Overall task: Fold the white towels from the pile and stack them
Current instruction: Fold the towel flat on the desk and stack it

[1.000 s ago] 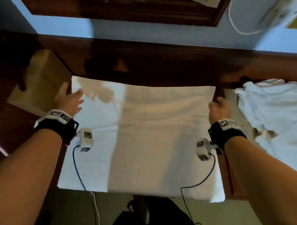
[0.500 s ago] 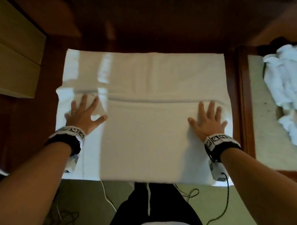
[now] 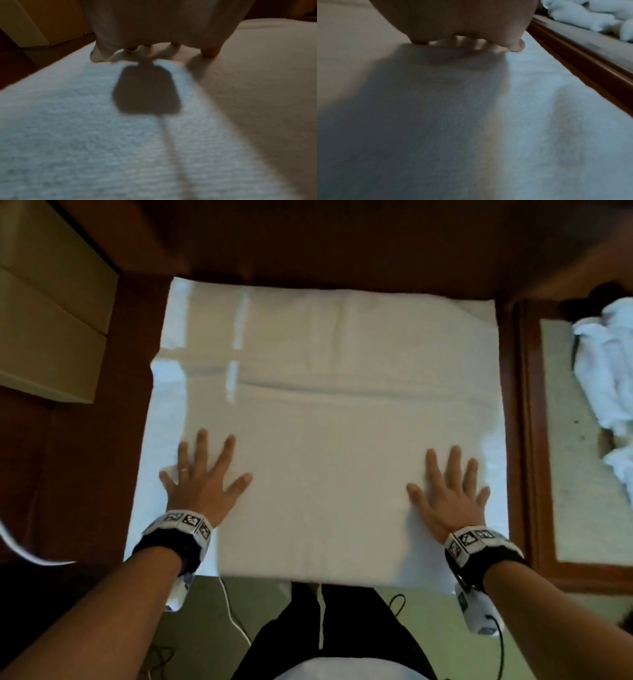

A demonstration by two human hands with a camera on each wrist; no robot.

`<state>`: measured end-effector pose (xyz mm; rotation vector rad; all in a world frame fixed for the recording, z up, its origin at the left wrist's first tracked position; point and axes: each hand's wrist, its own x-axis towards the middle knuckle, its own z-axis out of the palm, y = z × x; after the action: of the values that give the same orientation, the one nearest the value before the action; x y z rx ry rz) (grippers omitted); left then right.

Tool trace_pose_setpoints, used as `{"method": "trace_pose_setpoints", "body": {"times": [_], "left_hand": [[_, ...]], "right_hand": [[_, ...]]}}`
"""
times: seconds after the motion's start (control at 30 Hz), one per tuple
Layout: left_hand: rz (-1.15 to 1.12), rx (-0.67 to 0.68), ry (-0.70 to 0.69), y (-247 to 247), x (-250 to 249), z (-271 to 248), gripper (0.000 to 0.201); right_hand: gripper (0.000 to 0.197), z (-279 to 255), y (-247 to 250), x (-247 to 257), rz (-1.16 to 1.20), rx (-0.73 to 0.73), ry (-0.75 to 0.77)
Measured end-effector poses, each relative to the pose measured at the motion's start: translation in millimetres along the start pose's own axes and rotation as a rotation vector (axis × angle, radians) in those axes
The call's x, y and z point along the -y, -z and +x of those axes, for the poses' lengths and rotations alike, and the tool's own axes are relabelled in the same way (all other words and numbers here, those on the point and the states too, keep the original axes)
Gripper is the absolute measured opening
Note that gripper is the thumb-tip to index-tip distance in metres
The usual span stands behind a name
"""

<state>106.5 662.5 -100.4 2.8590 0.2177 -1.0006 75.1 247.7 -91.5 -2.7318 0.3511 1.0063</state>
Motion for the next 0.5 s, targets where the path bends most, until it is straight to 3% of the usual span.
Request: {"method": "trace_pose_setpoints", "body": {"times": [0.2,0.33,0.5], "left_hand": [[0.037,-0.025,-0.012,32.9,-4.5,54.1,0.082],[-0.067,-0.057,-0.047,60.9,-12.9,85.7,0.088],[-0.054,-0.051,-0.08,33.2,-13.4,40.3,0.09]], "right_hand": [[0.076,54.4,38.0,4.7,-0.008,-0.032,0.015],[0.075,91.6,65.0,16.5,0.01,-0.06,0.012],[0.073,53.0,40.6,18.4,-0.002,-0.072,-0.004]]}}
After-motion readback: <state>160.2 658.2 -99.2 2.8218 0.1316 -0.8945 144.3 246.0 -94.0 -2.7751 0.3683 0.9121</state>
